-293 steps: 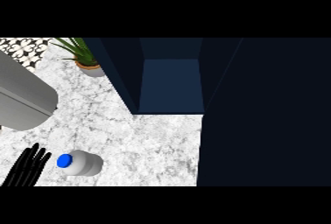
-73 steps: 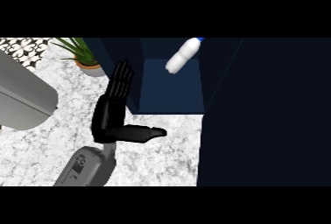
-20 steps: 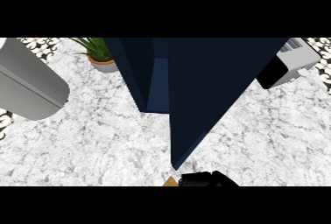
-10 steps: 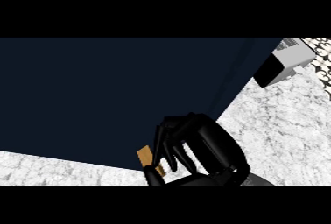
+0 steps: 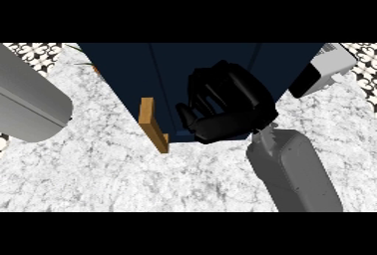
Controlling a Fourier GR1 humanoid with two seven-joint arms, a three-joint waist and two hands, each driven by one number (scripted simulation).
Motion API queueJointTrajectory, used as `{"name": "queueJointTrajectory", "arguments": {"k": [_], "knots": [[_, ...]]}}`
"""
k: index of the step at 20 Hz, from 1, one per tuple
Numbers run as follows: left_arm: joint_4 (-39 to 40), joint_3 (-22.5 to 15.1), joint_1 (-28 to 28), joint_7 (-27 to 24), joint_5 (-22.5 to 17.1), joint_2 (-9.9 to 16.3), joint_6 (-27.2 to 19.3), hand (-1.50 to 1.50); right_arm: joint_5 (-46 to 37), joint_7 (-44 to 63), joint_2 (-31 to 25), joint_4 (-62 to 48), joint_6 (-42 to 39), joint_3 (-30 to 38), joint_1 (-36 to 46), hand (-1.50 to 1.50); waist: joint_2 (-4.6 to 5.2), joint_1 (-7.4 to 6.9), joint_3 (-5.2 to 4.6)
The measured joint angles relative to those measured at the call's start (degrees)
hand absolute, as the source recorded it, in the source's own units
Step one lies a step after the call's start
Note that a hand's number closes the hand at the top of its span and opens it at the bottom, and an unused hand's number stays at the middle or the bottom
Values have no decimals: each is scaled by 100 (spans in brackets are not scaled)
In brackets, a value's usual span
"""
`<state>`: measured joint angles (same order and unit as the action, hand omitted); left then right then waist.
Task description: Pick up the bottled water, place it into the cabinet and close the cabinet
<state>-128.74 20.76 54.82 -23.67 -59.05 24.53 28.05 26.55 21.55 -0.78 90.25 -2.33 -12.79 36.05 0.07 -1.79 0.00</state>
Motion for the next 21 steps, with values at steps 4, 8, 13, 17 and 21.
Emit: {"name": "queueJointTrajectory", "arguments": {"k": [4,8,13,17,21], "knots": [[81,259,62,128,-174,-85,250,-150,158,-243,-139,-688,-612,278,363,150,-39,12,-3],[158,460,111,278,-354,-183,495,-150,188,-368,-135,-1086,-959,355,563,150,-95,62,31],[124,520,28,490,-463,-196,495,-150,174,-439,-140,-1488,-1255,416,800,150,-147,106,83],[181,547,-22,589,-490,-219,596,-150,300,-461,-140,-1684,-1449,480,910,150,-166,103,112],[107,542,-70,726,-563,-185,565,-150,476,-537,-188,-1781,-1487,422,985,150,-161,99,155]]}}
